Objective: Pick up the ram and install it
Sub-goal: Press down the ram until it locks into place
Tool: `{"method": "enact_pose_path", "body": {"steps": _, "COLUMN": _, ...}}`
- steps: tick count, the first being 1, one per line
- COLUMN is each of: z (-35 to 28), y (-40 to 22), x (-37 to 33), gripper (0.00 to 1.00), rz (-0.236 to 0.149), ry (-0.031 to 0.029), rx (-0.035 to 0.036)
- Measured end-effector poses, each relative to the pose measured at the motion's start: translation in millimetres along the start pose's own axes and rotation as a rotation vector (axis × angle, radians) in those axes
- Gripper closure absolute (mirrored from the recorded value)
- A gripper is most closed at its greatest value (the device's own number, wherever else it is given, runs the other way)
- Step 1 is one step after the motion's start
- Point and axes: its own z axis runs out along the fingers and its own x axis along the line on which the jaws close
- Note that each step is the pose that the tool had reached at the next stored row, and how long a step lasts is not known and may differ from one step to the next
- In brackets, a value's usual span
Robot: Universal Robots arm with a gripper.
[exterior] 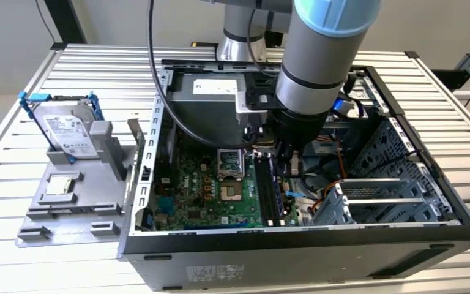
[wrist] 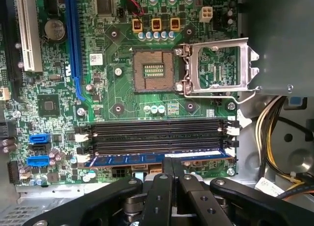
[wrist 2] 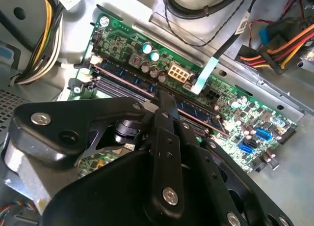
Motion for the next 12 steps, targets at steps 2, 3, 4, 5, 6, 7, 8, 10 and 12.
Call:
{"method": "enact_pose_path", "body": {"steps": 2, "z": 0.3, "y": 0.0, "x": 0.4, "gripper": 1.00, "rz": 0.000, "ry": 0.0005, "rx": -0.0001}}
{"method": "enact_pose_path", "body": {"steps": 3, "z": 0.6, "y": -0.1, "x": 0.7, "gripper": 1.00, "rz": 0.000, "ry": 0.0005, "rx": -0.0003}}
{"method": "enact_pose_path", "body": {"steps": 4, "z": 1.9, "y": 0.0, "x": 0.8, "gripper": 1.00, "rz": 0.000, "ry": 0.0004, "rx": -0.0003}}
{"method": "enact_pose_path", "body": {"steps": 5, "z": 3.7, "y": 0.0, "x": 1.3, "gripper": 1.00, "rz": 0.000, "ry": 0.0005, "rx": -0.0003}}
{"method": "enact_pose_path", "body": {"steps": 6, "z": 4.8, "y": -0.1, "x": 2.1, "gripper": 1.00, "rz": 0.000, "ry": 0.0006, "rx": -0.0003}}
{"method": "enact_pose_path", "body": {"steps": 7, "z": 6.2, "y": -0.1, "x": 2.7, "gripper": 1.00, "rz": 0.000, "ry": 0.0005, "rx": -0.0004}}
{"method": "enact_pose_path", "body": {"steps": 8, "z": 8.1, "y": -0.1, "x": 3.2, "gripper": 1.00, "rz": 0.000, "ry": 0.0004, "rx": -0.0003}}
{"method": "enact_pose_path", "body": {"steps": 10, "z": 11.2, "y": 0.0, "x": 3.5, "gripper": 1.00, "rz": 0.000, "ry": 0.0016, "rx": -0.0005}}
{"method": "enact_pose_path", "body": {"steps": 12, "z": 14.7, "y": 0.0, "x": 3.8, "gripper": 1.00, "rz": 0.000, "ry": 0.0022, "rx": -0.0006}}
